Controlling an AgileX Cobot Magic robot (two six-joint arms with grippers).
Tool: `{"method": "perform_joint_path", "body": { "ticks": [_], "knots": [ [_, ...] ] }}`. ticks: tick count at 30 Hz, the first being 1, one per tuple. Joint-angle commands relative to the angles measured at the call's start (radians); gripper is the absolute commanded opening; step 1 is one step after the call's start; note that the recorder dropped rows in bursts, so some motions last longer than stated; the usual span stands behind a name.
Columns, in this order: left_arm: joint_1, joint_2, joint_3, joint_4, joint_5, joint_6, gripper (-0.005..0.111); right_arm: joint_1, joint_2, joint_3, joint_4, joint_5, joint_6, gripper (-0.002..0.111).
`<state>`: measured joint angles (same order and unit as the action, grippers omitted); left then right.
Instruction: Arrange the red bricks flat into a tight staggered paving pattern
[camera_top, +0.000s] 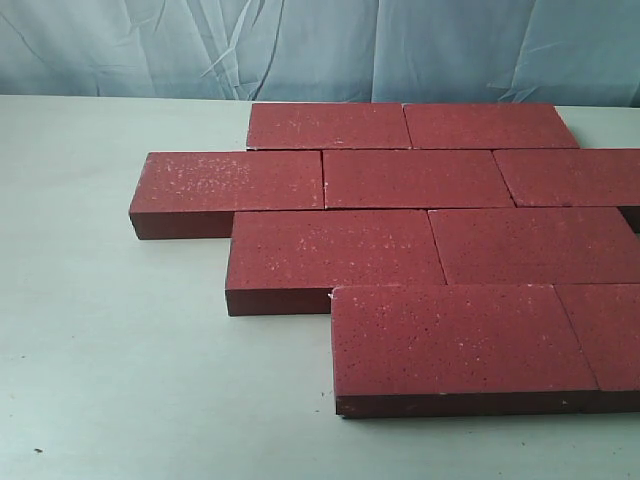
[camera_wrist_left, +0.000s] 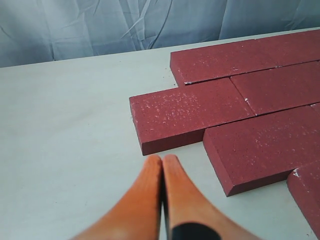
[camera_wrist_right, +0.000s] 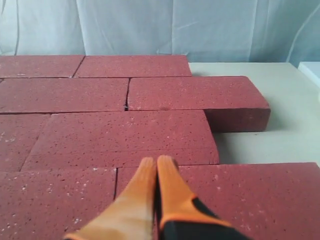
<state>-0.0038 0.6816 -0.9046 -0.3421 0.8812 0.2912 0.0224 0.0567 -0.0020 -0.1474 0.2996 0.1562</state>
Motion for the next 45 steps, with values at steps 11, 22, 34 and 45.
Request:
{"method": "perform_joint_path", "body": {
  "ticks": [11,22,34,45],
  "knots": [
    [-0.007,-0.006,0.002,-0.002,-0.015,0.001,0.000,-0.058,-0.029,0.002,-0.001,-0.001,0.003,-0.001],
    [-0.007,-0.006,0.002,-0.002,-0.021,0.001,0.000,-0.058,-0.057,0.002,-0.004,-0.021,-0.002,-0.001],
    [-0.007,-0.006,0.002,-0.002,-0.027,0.001,0.000,-0.058,-0.057,0.002,0.001,-0.015,-0.111,-0.001],
    [-0.007,-0.006,0.002,-0.002,-0.027,0.001,0.000,-0.058,-0.057,0.002,0.137,-0.010,-0.111,-0.001]
  ]
}}
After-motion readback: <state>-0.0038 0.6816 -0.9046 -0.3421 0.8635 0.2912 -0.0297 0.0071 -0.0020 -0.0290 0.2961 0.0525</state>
